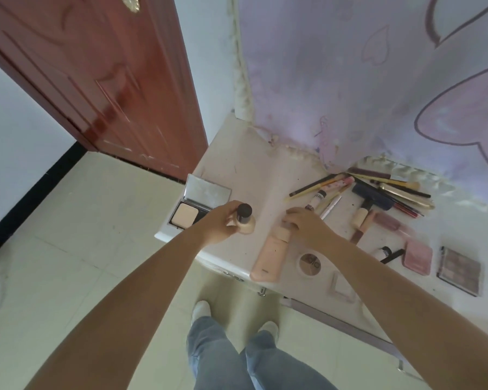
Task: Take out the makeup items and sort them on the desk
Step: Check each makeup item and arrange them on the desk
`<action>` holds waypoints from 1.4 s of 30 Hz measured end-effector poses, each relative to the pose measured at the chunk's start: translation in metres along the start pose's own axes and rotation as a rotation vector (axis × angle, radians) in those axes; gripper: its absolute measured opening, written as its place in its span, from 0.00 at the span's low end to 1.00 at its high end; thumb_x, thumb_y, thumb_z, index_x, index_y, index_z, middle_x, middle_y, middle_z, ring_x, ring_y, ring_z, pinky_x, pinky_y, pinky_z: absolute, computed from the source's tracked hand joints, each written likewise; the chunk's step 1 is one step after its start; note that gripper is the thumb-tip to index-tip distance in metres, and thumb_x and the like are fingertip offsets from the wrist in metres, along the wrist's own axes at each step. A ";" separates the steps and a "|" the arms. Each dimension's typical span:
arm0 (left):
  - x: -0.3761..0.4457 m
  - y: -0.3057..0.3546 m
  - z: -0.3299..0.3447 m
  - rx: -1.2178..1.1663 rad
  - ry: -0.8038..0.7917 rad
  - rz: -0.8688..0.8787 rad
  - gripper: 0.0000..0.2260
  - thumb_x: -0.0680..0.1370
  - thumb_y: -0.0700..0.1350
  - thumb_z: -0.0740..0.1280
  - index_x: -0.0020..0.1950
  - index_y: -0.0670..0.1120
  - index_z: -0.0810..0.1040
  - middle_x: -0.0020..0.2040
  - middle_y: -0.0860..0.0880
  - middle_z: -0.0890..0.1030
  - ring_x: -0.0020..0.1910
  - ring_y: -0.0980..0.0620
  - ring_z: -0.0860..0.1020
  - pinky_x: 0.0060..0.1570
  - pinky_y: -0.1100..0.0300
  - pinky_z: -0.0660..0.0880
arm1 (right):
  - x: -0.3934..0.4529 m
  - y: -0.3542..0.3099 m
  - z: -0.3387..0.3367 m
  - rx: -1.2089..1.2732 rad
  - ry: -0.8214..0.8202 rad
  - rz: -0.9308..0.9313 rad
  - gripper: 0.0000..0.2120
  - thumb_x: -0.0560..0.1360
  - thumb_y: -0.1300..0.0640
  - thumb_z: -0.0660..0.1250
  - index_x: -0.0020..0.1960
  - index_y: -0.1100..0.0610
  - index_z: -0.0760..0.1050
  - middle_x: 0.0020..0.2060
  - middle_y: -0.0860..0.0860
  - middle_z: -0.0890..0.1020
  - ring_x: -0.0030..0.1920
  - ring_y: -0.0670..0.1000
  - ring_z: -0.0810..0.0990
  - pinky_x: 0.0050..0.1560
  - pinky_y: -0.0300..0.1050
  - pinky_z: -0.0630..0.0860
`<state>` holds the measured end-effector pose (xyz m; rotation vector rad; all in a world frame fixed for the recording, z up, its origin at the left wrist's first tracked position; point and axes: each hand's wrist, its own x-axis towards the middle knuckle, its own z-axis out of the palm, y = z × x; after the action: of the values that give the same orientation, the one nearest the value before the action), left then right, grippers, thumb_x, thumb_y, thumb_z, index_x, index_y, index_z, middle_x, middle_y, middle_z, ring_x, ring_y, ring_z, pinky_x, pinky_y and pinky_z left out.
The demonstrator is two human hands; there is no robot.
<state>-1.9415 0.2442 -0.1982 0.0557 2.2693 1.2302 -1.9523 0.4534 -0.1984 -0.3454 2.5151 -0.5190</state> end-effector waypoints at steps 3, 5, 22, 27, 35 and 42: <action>0.000 0.003 -0.003 0.015 -0.008 -0.015 0.19 0.75 0.28 0.59 0.65 0.41 0.68 0.60 0.45 0.75 0.63 0.50 0.73 0.61 0.63 0.67 | -0.002 -0.005 0.001 -0.006 0.033 0.054 0.17 0.80 0.55 0.54 0.65 0.62 0.68 0.61 0.59 0.73 0.62 0.56 0.70 0.61 0.43 0.64; -0.003 0.004 -0.003 -0.020 0.029 0.005 0.22 0.74 0.25 0.58 0.66 0.39 0.66 0.63 0.44 0.73 0.64 0.51 0.71 0.62 0.66 0.65 | -0.004 -0.013 0.000 -0.035 0.050 0.130 0.22 0.78 0.48 0.56 0.67 0.60 0.64 0.60 0.58 0.73 0.61 0.57 0.71 0.58 0.46 0.68; -0.072 0.039 0.050 0.620 0.084 0.066 0.27 0.77 0.54 0.62 0.71 0.43 0.60 0.68 0.45 0.68 0.67 0.47 0.67 0.64 0.58 0.65 | -0.035 -0.029 -0.022 0.545 0.013 0.277 0.12 0.76 0.56 0.63 0.55 0.63 0.73 0.35 0.53 0.77 0.30 0.46 0.73 0.29 0.36 0.66; -0.058 0.096 0.059 0.769 0.334 0.165 0.19 0.71 0.53 0.68 0.54 0.42 0.70 0.50 0.46 0.77 0.48 0.48 0.77 0.38 0.61 0.71 | -0.073 -0.031 -0.069 0.708 0.144 0.224 0.06 0.77 0.58 0.61 0.45 0.61 0.71 0.30 0.52 0.72 0.27 0.48 0.69 0.28 0.37 0.63; -0.041 0.184 0.023 1.064 0.555 0.765 0.27 0.51 0.47 0.79 0.43 0.44 0.70 0.27 0.51 0.77 0.23 0.53 0.75 0.21 0.68 0.67 | -0.115 -0.034 -0.142 0.673 0.572 0.332 0.19 0.80 0.57 0.50 0.30 0.52 0.60 0.29 0.49 0.65 0.30 0.45 0.63 0.32 0.36 0.60; -0.066 0.277 -0.017 1.235 0.395 0.956 0.15 0.80 0.52 0.57 0.59 0.42 0.71 0.49 0.48 0.79 0.44 0.49 0.79 0.37 0.63 0.66 | -0.157 -0.049 -0.196 0.810 0.765 0.191 0.12 0.80 0.57 0.50 0.43 0.60 0.68 0.29 0.51 0.66 0.28 0.47 0.62 0.27 0.37 0.59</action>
<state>-1.9536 0.3729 0.0557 1.5767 3.0938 -0.0983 -1.9265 0.5211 0.0471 0.4860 2.6637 -1.7541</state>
